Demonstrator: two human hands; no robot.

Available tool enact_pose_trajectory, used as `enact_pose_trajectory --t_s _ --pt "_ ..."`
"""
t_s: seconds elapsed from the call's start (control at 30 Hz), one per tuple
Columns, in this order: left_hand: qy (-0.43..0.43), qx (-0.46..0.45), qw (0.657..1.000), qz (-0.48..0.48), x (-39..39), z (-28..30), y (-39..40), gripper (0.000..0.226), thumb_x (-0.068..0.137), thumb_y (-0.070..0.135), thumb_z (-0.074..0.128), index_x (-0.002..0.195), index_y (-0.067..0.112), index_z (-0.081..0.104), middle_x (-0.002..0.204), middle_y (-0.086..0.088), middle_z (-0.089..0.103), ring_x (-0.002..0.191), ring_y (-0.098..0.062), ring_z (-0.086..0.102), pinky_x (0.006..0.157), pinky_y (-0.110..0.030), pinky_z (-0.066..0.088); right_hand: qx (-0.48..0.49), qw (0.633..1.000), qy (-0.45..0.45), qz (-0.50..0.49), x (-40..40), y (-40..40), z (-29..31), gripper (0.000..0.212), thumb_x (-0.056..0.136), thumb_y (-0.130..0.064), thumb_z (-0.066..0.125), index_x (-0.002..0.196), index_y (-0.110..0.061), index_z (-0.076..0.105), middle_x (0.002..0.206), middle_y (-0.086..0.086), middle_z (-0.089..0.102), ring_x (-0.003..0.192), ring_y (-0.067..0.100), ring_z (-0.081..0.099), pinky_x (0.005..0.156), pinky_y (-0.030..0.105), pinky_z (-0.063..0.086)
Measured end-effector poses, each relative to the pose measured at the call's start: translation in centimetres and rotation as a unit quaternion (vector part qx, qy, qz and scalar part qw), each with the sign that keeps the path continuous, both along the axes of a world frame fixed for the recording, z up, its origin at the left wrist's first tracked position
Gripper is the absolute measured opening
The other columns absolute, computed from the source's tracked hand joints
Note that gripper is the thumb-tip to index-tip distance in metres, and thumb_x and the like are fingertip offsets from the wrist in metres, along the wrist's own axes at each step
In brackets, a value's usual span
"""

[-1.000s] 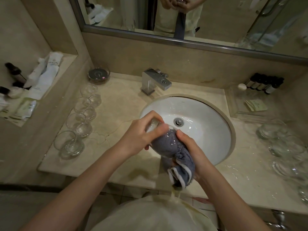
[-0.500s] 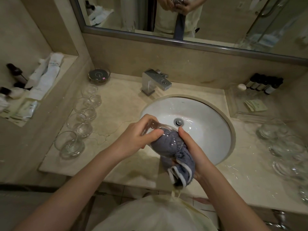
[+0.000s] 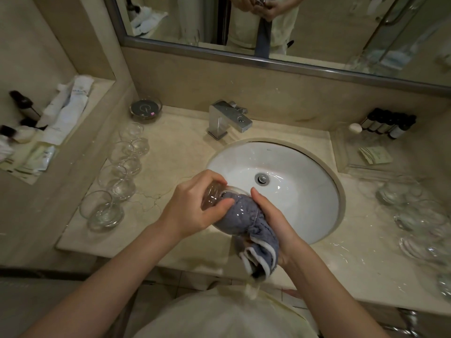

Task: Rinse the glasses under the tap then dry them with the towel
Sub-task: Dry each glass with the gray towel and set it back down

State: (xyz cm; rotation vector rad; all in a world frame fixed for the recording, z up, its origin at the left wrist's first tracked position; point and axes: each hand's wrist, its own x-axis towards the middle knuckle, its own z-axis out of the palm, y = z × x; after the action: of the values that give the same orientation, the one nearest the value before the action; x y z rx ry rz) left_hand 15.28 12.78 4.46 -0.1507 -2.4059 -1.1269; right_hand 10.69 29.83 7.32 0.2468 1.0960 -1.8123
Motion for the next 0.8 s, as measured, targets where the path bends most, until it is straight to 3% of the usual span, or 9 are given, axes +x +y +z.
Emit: enact_pose_trajectory --t_s 0.1,0.17,0.2,0.27,0.33,0.43,0.57,0.7,0.8 --pt "-0.139 0.143 0.98 -0.007 -0.3 1.1 -0.4 0.041 0.077 0.062 0.051 0.09 0.025 0.062 0.083 0.001 0.066 0.073 -0.013 0.062 0.061 -0.022 0.049 0.022 0.999 0.031 0.004 0.0 -0.3 -0.4 0.051 0.079 -0.047 0.054 0.097 -0.004 0.075 0.103 0.018 0.073 0.091 0.025 0.072 0.077 0.031 0.057" --pt "-0.291 0.276 0.916 0.017 -0.8 2.3 -0.4 0.064 0.075 0.082 0.039 0.092 0.026 0.065 0.09 -0.001 0.069 0.072 -0.018 0.069 0.053 -0.028 0.054 0.047 0.996 0.076 0.007 -0.3 -0.4 -0.5 0.053 0.078 -0.048 0.052 0.105 -0.006 0.07 0.107 0.015 0.073 0.099 0.023 0.07 0.083 0.028 0.055" --pt "-0.354 0.307 0.883 0.032 -1.0 2.7 -0.6 0.077 0.074 0.091 0.029 0.095 0.026 0.065 0.091 -0.002 0.07 0.069 -0.021 0.071 0.049 -0.029 0.054 0.054 0.994 0.097 0.008 -0.4 -0.5 -0.6 0.053 0.079 -0.048 0.051 0.107 -0.007 0.069 0.107 0.014 0.073 0.099 0.022 0.07 0.082 0.026 0.055" --pt "-0.426 0.294 0.855 0.049 -1.1 3.0 -0.8 0.08 0.071 0.088 0.022 0.1 0.026 0.064 0.089 -0.007 0.07 0.057 -0.026 0.07 0.047 -0.029 0.053 0.066 0.989 0.131 0.009 -0.3 -0.8 -0.6 0.053 0.08 -0.048 0.05 0.109 -0.007 0.068 0.105 0.014 0.074 0.097 0.021 0.071 0.079 0.024 0.056" --pt "-0.42 0.248 0.871 0.055 -1.0 2.8 -0.7 0.06 0.082 0.074 0.036 0.102 0.024 0.063 0.088 -0.008 0.068 0.045 -0.021 0.062 0.043 -0.024 0.047 0.071 0.988 0.139 0.006 0.0 -1.0 -0.7 0.052 0.081 -0.047 0.049 0.11 -0.008 0.068 0.104 0.015 0.074 0.097 0.022 0.071 0.078 0.024 0.056" --pt "-0.323 0.218 0.92 0.044 -0.5 1.5 -0.5 0.029 0.09 0.053 0.058 0.095 0.024 0.062 0.078 0.006 0.064 0.042 -0.012 0.053 0.041 -0.024 0.043 0.052 0.996 0.068 -0.005 0.2 -1.0 -1.2 0.051 0.082 -0.046 0.051 0.107 -0.007 0.07 0.106 0.017 0.073 0.095 0.024 0.071 0.082 0.03 0.055" --pt "-0.24 0.208 0.948 0.001 0.2 0.7 -0.6 0.025 0.067 0.064 0.064 0.088 0.05 0.059 0.087 0.01 0.065 0.056 -0.007 0.06 0.047 -0.024 0.049 0.035 0.999 0.017 -0.013 -0.1 -0.7 -1.6 0.046 0.081 -0.043 0.054 0.086 -0.005 0.079 0.099 0.02 0.073 0.084 0.025 0.073 0.077 0.031 0.059" --pt "-0.31 0.281 0.907 -0.048 0.1 0.7 -1.7 0.042 0.058 0.058 0.072 0.093 0.039 0.061 0.109 -0.013 0.057 0.074 -0.02 0.068 0.05 -0.029 0.055 0.058 0.996 0.059 0.026 -0.9 -0.2 -1.3 0.051 0.081 -0.043 0.053 0.106 -0.001 0.069 0.107 0.021 0.071 0.092 0.027 0.07 0.08 0.032 0.057" --pt "-0.456 0.357 0.807 -0.113 -0.8 1.5 -3.0 0.066 0.057 0.068 0.071 0.1 0.019 0.057 0.098 -0.018 0.064 0.066 -0.03 0.068 0.052 -0.035 0.057 0.063 0.993 0.09 0.05 -1.3 -0.1 -1.2 0.052 0.08 -0.045 0.054 0.105 -0.002 0.069 0.108 0.02 0.071 0.097 0.028 0.069 0.085 0.033 0.055"
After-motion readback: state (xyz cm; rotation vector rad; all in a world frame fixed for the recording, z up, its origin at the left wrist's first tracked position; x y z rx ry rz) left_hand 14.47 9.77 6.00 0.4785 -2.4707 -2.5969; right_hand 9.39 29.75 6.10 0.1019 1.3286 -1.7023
